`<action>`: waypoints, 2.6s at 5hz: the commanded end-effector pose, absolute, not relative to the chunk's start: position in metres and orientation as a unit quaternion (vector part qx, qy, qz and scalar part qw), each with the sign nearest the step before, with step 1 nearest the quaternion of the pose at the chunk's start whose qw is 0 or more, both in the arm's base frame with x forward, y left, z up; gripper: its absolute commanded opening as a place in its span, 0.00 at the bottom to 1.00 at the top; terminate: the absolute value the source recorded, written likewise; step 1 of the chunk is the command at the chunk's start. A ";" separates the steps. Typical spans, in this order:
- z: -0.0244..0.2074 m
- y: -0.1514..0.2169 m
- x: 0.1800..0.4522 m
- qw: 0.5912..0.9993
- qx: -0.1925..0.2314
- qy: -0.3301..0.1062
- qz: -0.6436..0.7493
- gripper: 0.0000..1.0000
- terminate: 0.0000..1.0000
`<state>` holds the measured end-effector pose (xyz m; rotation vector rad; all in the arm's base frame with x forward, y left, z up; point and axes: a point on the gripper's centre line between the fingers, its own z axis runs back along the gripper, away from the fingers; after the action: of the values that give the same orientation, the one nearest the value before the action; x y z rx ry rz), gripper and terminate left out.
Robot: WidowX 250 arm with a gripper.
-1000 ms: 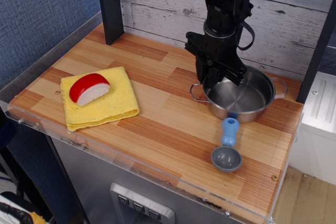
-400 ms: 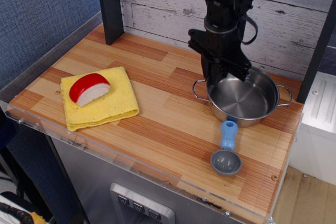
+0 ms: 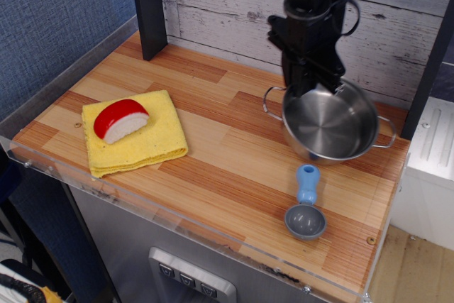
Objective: Move pot to upper right edge of yellow cloth.
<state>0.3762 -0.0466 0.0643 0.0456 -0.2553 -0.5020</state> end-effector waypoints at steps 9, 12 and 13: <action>0.085 0.170 0.351 0.985 0.067 -0.137 -0.078 0.00 0.00; 0.053 0.187 0.351 0.990 0.043 -0.130 -0.011 0.00 0.00; 0.041 0.184 0.346 0.991 0.031 -0.133 0.004 0.00 0.00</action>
<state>0.3480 0.1844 0.0318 0.0434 -0.2538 0.0198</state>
